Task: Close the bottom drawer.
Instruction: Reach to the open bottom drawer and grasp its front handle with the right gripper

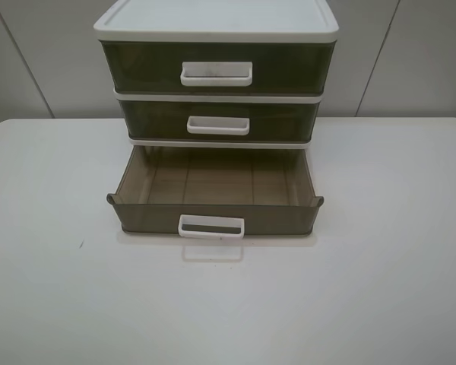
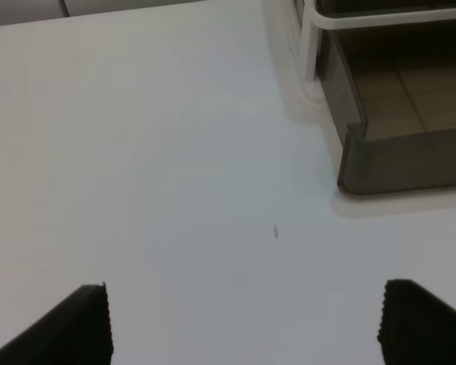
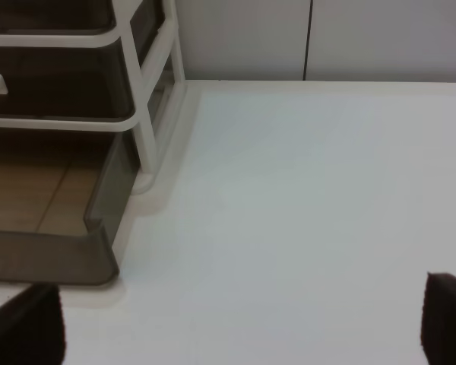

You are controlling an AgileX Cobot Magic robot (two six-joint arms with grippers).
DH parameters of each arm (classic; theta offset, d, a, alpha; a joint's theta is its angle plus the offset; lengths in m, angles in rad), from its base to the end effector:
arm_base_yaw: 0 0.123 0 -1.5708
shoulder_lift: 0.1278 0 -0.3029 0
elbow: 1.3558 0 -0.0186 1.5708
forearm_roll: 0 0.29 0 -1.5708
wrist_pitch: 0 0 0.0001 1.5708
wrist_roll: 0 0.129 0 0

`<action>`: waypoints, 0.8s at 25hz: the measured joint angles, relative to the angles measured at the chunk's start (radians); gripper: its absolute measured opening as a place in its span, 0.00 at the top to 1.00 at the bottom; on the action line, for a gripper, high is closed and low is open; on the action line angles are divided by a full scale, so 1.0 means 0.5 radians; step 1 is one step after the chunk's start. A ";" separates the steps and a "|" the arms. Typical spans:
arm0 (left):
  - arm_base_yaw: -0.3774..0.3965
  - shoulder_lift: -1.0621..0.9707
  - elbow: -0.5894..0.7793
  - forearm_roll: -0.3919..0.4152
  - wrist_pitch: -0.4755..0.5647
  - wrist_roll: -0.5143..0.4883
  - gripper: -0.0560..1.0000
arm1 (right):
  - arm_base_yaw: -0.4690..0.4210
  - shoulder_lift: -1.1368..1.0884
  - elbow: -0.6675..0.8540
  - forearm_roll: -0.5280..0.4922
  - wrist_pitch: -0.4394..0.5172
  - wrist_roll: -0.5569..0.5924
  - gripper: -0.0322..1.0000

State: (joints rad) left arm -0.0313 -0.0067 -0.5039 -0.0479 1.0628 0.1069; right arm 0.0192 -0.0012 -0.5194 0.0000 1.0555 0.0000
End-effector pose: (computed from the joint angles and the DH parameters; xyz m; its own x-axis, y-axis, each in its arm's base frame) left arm 0.0436 -0.0068 0.2804 -0.4405 0.0972 -0.8925 0.1058 0.9928 0.0560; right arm 0.0432 0.0008 0.2862 -0.4328 -0.0083 -0.9014 -0.0192 0.9998 0.0000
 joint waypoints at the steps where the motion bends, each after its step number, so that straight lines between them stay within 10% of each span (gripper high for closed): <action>1: 0.000 0.000 0.000 0.000 0.000 0.000 0.27 | 0.000 0.000 0.000 0.000 0.000 0.000 0.17; 20: 0.000 0.000 0.000 0.000 0.000 0.000 0.27 | 0.000 0.000 0.000 0.000 0.000 0.000 0.17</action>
State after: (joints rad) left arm -0.0313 -0.0067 -0.5039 -0.0479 1.0628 0.1069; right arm 0.0192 -0.0012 -0.5194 0.0000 1.0555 0.0000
